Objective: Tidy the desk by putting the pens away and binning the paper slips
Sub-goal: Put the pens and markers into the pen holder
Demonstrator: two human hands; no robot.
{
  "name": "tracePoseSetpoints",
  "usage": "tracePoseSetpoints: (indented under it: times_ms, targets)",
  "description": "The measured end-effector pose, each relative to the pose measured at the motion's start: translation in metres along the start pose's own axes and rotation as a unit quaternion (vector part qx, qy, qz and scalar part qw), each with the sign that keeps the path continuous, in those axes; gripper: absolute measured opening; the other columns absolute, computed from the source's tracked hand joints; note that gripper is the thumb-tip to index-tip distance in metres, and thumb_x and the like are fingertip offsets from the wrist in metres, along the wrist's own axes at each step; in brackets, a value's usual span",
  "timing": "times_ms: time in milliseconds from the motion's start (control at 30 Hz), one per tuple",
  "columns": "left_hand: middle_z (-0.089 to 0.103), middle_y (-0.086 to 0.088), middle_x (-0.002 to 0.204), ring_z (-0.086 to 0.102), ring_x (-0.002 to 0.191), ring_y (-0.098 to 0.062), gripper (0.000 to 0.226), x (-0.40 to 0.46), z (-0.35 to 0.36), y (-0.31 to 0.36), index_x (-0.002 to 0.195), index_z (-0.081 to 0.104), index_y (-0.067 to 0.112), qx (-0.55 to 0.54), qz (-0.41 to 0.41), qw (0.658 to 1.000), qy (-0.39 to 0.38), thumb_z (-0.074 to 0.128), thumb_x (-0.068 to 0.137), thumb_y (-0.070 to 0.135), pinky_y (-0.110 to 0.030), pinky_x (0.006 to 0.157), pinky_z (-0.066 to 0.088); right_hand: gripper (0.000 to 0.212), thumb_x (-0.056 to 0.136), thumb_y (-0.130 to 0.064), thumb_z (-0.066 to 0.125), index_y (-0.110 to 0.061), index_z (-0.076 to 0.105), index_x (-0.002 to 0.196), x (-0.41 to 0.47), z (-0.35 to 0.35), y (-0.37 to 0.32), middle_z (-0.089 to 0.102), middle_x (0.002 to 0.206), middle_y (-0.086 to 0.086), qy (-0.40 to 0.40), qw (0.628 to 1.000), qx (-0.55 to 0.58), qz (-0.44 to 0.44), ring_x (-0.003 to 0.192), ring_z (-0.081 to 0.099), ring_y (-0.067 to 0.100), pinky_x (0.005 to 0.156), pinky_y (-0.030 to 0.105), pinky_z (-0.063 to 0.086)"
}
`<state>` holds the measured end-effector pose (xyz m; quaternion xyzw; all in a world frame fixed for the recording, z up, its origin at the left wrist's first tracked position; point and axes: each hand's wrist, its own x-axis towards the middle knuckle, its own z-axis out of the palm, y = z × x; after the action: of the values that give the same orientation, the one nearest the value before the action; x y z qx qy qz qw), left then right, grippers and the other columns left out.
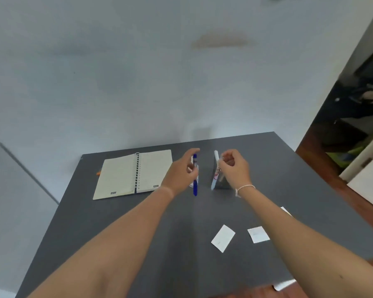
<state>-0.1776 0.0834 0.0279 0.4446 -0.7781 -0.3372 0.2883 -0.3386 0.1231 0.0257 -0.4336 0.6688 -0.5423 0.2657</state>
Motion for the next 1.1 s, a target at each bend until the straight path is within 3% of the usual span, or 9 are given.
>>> tracePoseSetpoints:
  times_ms: [133, 233, 433, 633, 767, 867, 967, 1033, 1100]
  targets:
    - [0.052, 0.006, 0.069, 0.052, 0.063, -0.013, 0.040, 0.038, 0.021, 0.026, 0.123, 0.047, 0.026, -0.012, 0.026, 0.999, 0.021, 0.053, 0.087, 0.011, -0.025, 0.072, 0.046, 0.010, 0.084, -0.003, 0.055, -0.013, 0.053, 0.086, 0.031, -0.029, -0.008, 0.052, 0.064, -0.006, 0.074, 0.997, 0.024, -0.030, 0.053, 0.054, 0.000, 0.052, 0.009, 0.043]
    - [0.053, 0.006, 0.075, 0.054, 0.066, -0.011, 0.043, 0.061, 0.036, 0.037, 0.126, 0.041, 0.027, -0.014, 0.033, 0.999, 0.031, 0.053, 0.088, 0.010, -0.022, 0.070, 0.047, 0.011, 0.084, -0.004, 0.055, -0.015, 0.053, 0.086, 0.051, -0.041, -0.004, 0.052, 0.069, -0.006, 0.082, 0.996, 0.031, -0.030, 0.061, 0.051, 0.005, 0.053, 0.010, 0.045]
    - [0.056, 0.001, 0.087, 0.057, 0.073, -0.014, 0.034, 0.087, 0.058, 0.040, 0.119, 0.043, 0.025, -0.006, 0.021, 1.000, 0.015, 0.050, 0.090, 0.010, -0.029, 0.077, 0.052, 0.010, 0.087, -0.005, 0.054, -0.015, 0.052, 0.089, 0.073, -0.046, 0.014, 0.053, 0.074, -0.005, 0.045, 0.999, 0.001, -0.028, 0.062, 0.052, 0.002, 0.048, 0.001, 0.042]
    - [0.059, 0.001, 0.091, 0.064, 0.083, -0.019, 0.031, 0.096, 0.071, 0.027, 0.117, 0.044, 0.029, 0.017, -0.024, 1.000, 0.006, 0.050, 0.090, 0.013, -0.038, 0.085, 0.055, 0.012, 0.086, -0.007, 0.056, -0.018, 0.054, 0.088, 0.080, -0.038, 0.040, 0.055, 0.080, -0.004, -0.019, 0.998, -0.061, -0.027, 0.069, 0.052, 0.005, 0.059, 0.010, 0.042]
    - [0.062, 0.010, 0.088, 0.066, 0.086, -0.015, 0.032, 0.098, 0.083, 0.010, 0.106, 0.040, 0.048, 0.045, -0.061, 0.997, 0.007, 0.051, 0.088, 0.023, -0.052, 0.090, 0.051, 0.011, 0.087, -0.007, 0.057, -0.018, 0.055, 0.090, 0.082, -0.037, 0.052, 0.056, 0.082, -0.003, -0.044, 0.997, -0.058, -0.016, 0.070, 0.053, 0.004, 0.062, 0.010, 0.044]
    - [0.061, 0.018, 0.080, 0.067, 0.086, -0.015, 0.031, 0.099, 0.092, -0.002, 0.101, 0.039, 0.051, 0.053, -0.089, 0.995, 0.001, 0.049, 0.086, 0.027, -0.055, 0.095, 0.046, 0.010, 0.087, -0.008, 0.057, -0.018, 0.056, 0.089, 0.083, -0.037, 0.062, 0.058, 0.082, -0.002, -0.048, 0.997, -0.058, -0.006, 0.069, 0.054, 0.003, 0.059, 0.009, 0.043]
    - [0.067, 0.006, 0.090, 0.066, 0.090, -0.018, 0.027, 0.095, 0.097, 0.003, 0.112, 0.047, 0.038, 0.048, -0.097, 0.994, -0.007, 0.049, 0.091, 0.021, -0.039, 0.095, 0.049, 0.008, 0.087, -0.011, 0.058, -0.016, 0.059, 0.092, 0.082, -0.037, 0.073, 0.060, 0.085, -0.001, -0.050, 0.996, -0.074, 0.001, 0.070, 0.055, 0.003, 0.060, 0.009, 0.042]
    - [0.066, -0.002, 0.104, 0.063, 0.096, -0.016, 0.028, 0.092, 0.099, 0.005, 0.121, 0.048, 0.024, 0.057, -0.100, 0.993, -0.006, 0.047, 0.094, 0.017, -0.007, 0.087, 0.036, 0.012, 0.088, -0.012, 0.057, -0.014, 0.062, 0.098, 0.080, -0.038, 0.081, 0.060, 0.088, 0.000, -0.050, 0.995, -0.086, 0.006, 0.072, 0.054, 0.003, 0.062, 0.009, 0.042]
    - [0.063, -0.001, 0.110, 0.062, 0.102, -0.015, 0.033, 0.088, 0.101, 0.007, 0.127, 0.045, 0.022, 0.048, -0.110, 0.993, 0.005, 0.047, 0.095, 0.016, -0.001, 0.081, 0.027, 0.020, 0.088, -0.011, 0.056, -0.013, 0.061, 0.107, 0.079, -0.039, 0.087, 0.059, 0.092, 0.000, -0.045, 0.995, -0.086, 0.013, 0.074, 0.053, 0.004, 0.065, 0.010, 0.042]
